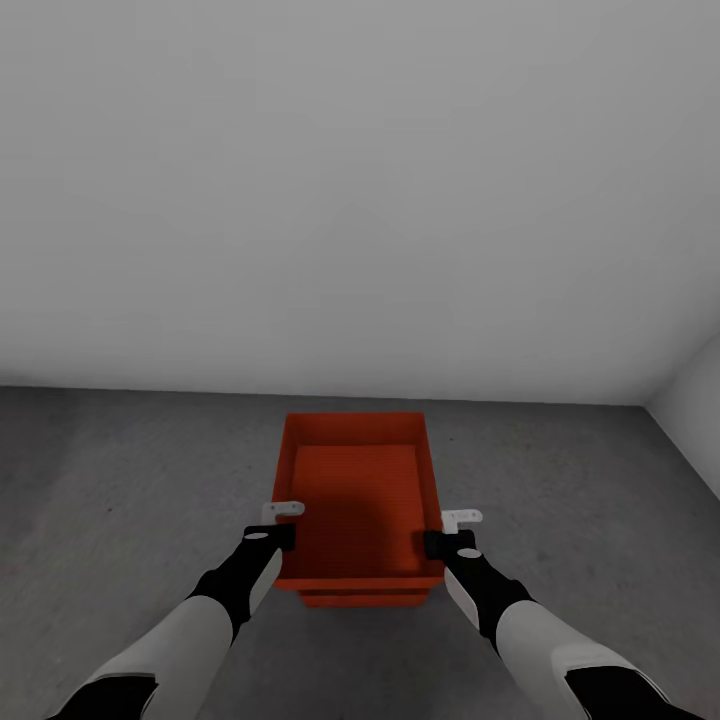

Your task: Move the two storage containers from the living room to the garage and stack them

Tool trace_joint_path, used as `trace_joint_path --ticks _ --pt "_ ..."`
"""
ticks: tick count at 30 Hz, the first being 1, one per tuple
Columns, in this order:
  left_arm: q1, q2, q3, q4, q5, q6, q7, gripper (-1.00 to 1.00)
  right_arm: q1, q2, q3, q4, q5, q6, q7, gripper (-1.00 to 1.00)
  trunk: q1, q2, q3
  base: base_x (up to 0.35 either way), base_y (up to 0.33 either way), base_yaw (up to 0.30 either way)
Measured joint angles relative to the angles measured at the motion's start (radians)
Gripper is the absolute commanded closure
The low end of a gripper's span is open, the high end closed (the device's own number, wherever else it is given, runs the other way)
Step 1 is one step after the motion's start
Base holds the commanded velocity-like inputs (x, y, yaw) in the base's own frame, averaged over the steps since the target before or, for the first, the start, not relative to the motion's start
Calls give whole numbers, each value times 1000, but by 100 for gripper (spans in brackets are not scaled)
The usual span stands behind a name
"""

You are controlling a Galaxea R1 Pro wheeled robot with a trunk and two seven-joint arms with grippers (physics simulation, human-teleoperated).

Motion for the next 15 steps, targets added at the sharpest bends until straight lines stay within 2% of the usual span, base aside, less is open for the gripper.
trace_joint_path --ticks 11,15 --pt "0 0 1 3 1 -4 0 100 0 -1 2 0 0 0 0 100 0 0 0 0 0 0" --pt "0 0 0 2 1 -2 0 100 0 0 1 0 -1 0 0 100 15 -28 -12 0 0 0"
